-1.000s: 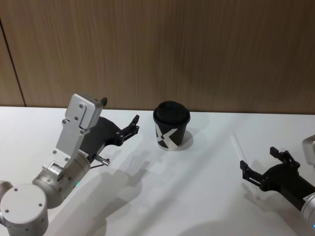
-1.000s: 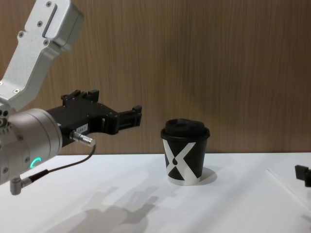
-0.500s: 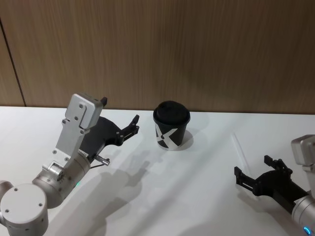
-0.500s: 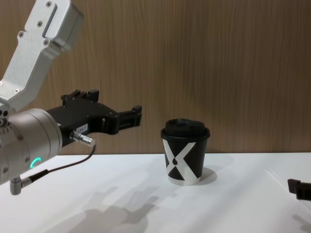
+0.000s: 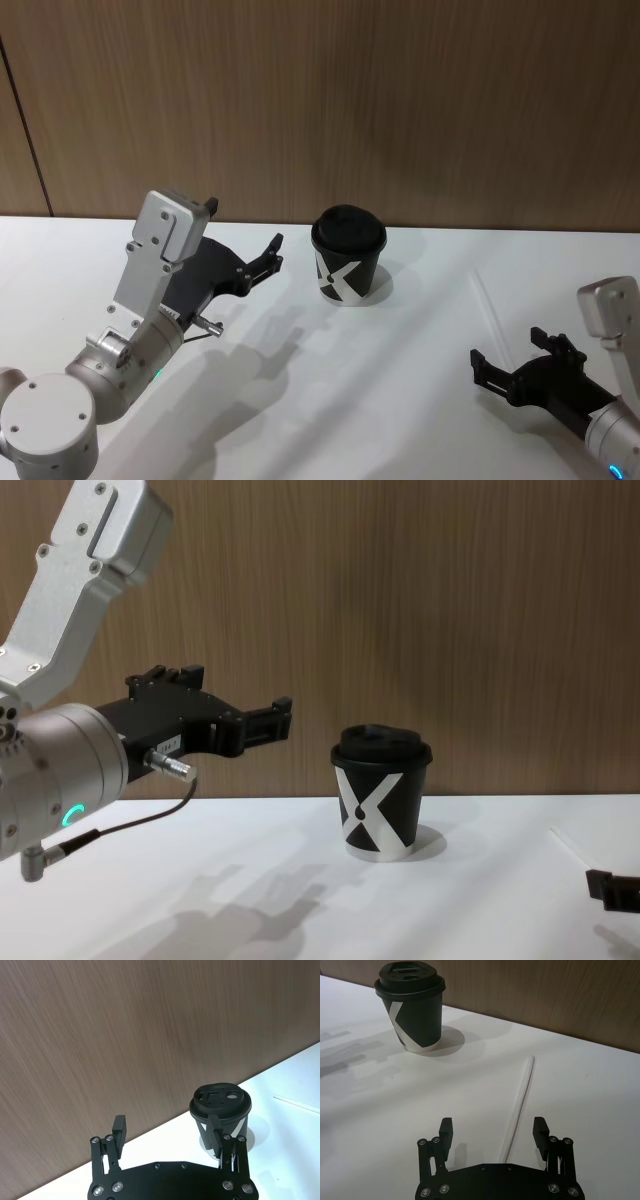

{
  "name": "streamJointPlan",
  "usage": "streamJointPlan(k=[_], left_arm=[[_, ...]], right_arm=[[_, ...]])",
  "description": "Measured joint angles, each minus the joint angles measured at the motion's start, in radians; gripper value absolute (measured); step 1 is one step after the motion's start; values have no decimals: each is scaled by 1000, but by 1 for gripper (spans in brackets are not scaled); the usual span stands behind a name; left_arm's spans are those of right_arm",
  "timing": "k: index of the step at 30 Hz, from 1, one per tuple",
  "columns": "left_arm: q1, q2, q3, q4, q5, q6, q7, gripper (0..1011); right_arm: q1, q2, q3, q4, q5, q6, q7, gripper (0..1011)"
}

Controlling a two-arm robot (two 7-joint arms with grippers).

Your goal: Pick up the straw with one hand, pass it to the other hand, and insert it into the cup.

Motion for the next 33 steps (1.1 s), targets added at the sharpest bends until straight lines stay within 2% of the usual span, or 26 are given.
streamJointPlan(k=[5, 19, 33], left_arm=[[0, 0, 0, 0, 0, 0, 0, 1003], [0, 0, 0, 0, 0, 0, 0, 1003], [0, 0, 0, 0, 0, 0, 0, 1003]], right_arm=[[2, -5, 0, 0, -1, 22, -1, 1001], [5, -39, 21, -19, 15, 135, -18, 1001], [8, -54, 27, -27, 19, 190, -20, 1001]])
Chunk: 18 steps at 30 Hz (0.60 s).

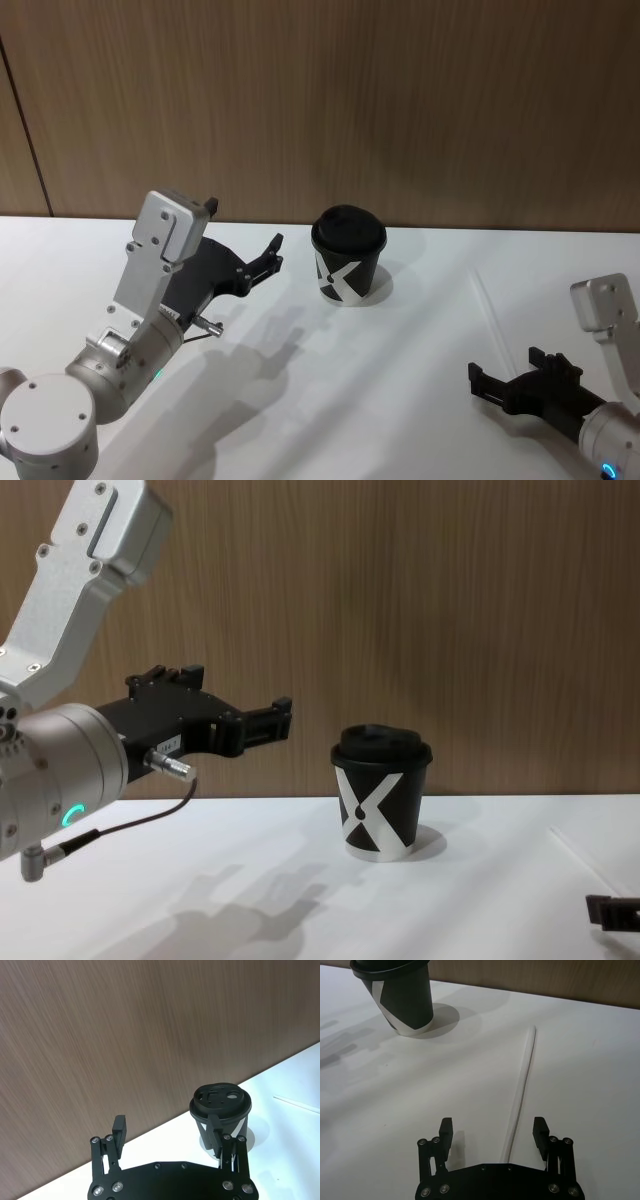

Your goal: Pick up the straw with one hand, pass it to the other hand, and insert it into the cup.

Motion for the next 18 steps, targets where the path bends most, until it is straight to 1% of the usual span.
streamJointPlan(k=[18], left_arm=[[0, 0, 0, 0, 0, 0, 0, 1003]], right_arm=[[5, -11, 8, -7, -8, 44, 6, 1001]])
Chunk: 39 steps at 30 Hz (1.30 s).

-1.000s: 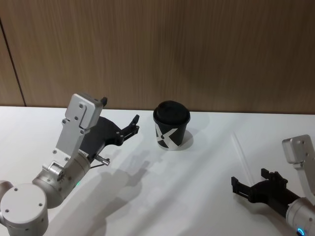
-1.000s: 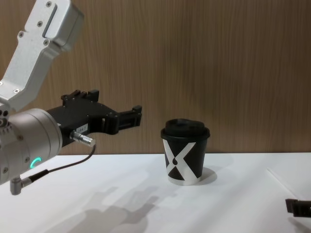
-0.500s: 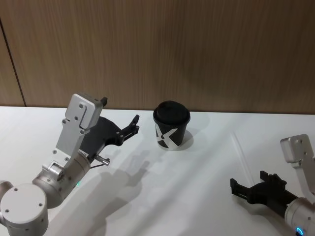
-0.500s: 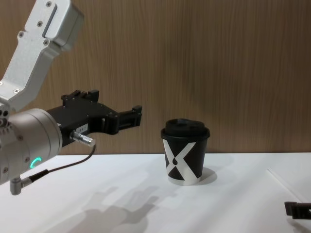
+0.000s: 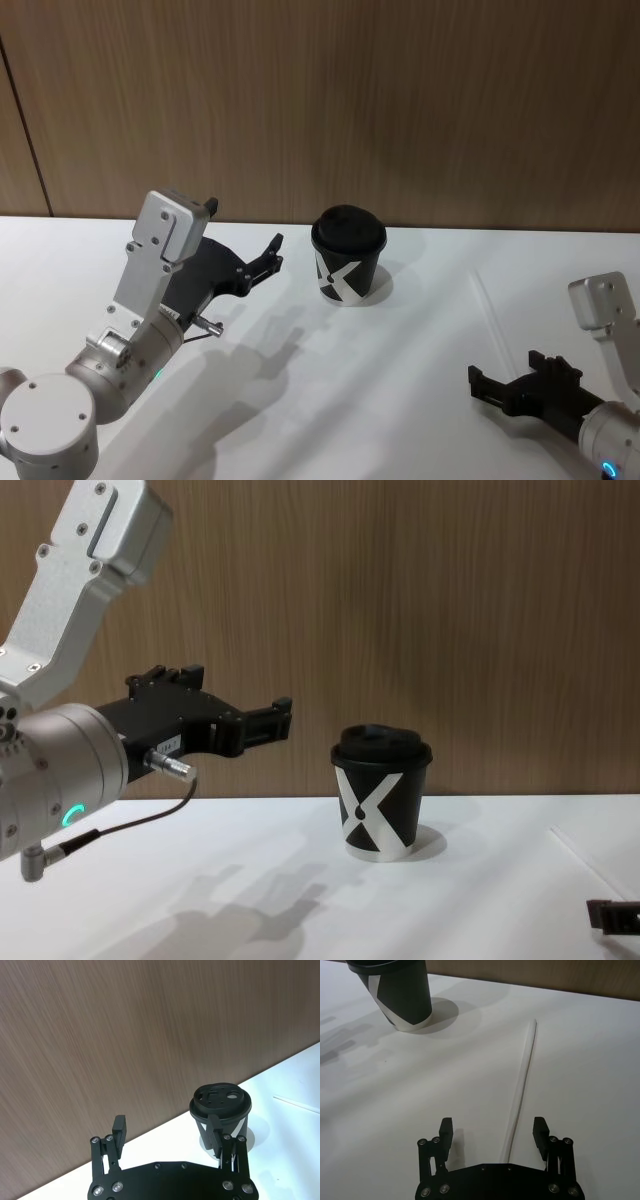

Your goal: Pick up the straw with one hand, pass it to the other hand, and insert it into the cup.

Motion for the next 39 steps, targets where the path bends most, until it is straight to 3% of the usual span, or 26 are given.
streamJointPlan(k=[30, 39], left_arm=[[0, 0, 0, 0, 0, 0, 0, 1003], [0, 0, 0, 0, 0, 0, 0, 1003]], right_arm=[[15, -16, 15, 10, -11, 50, 16, 998], [17, -17, 16, 12, -12, 53, 20, 810]])
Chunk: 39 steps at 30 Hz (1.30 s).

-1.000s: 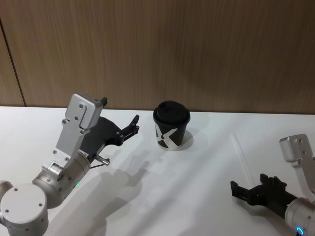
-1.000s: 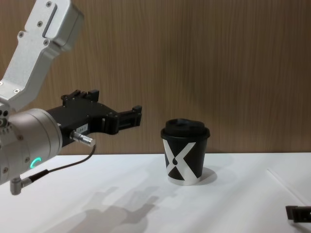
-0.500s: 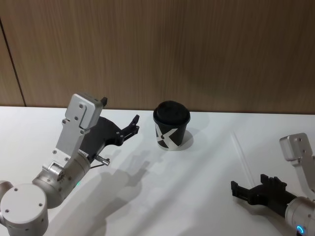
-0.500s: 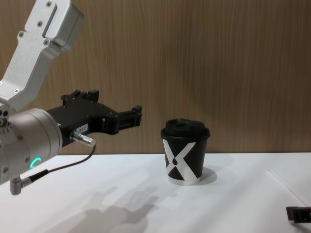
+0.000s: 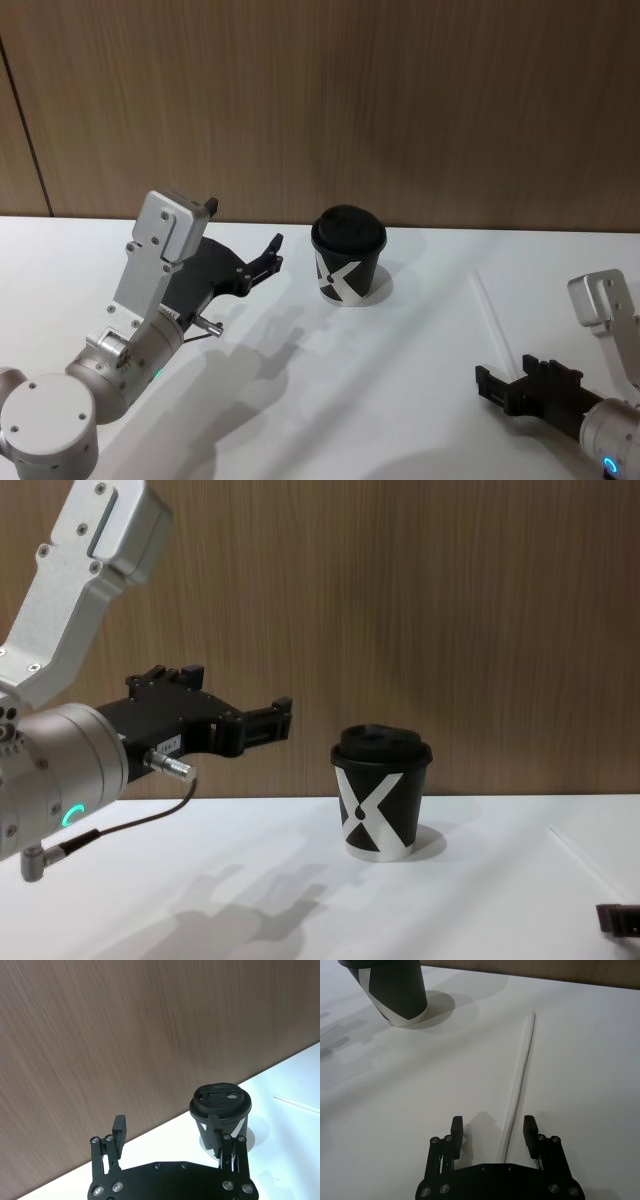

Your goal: Pick up the straw with one hand, pass it to the other hand, and insert it into the cup.

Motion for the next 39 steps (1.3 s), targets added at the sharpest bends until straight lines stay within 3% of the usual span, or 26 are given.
streamJointPlan(k=[22, 27, 39], left_arm=[[0, 0, 0, 0, 0, 0, 0, 1003], [0, 0, 0, 0, 0, 0, 0, 1003], [0, 0, 0, 0, 0, 0, 0, 1003]], right_arm=[[2, -1, 1, 2, -2, 3, 3, 88], [2, -1, 1, 2, -2, 3, 3, 1], [2, -1, 1, 2, -2, 3, 3, 0]])
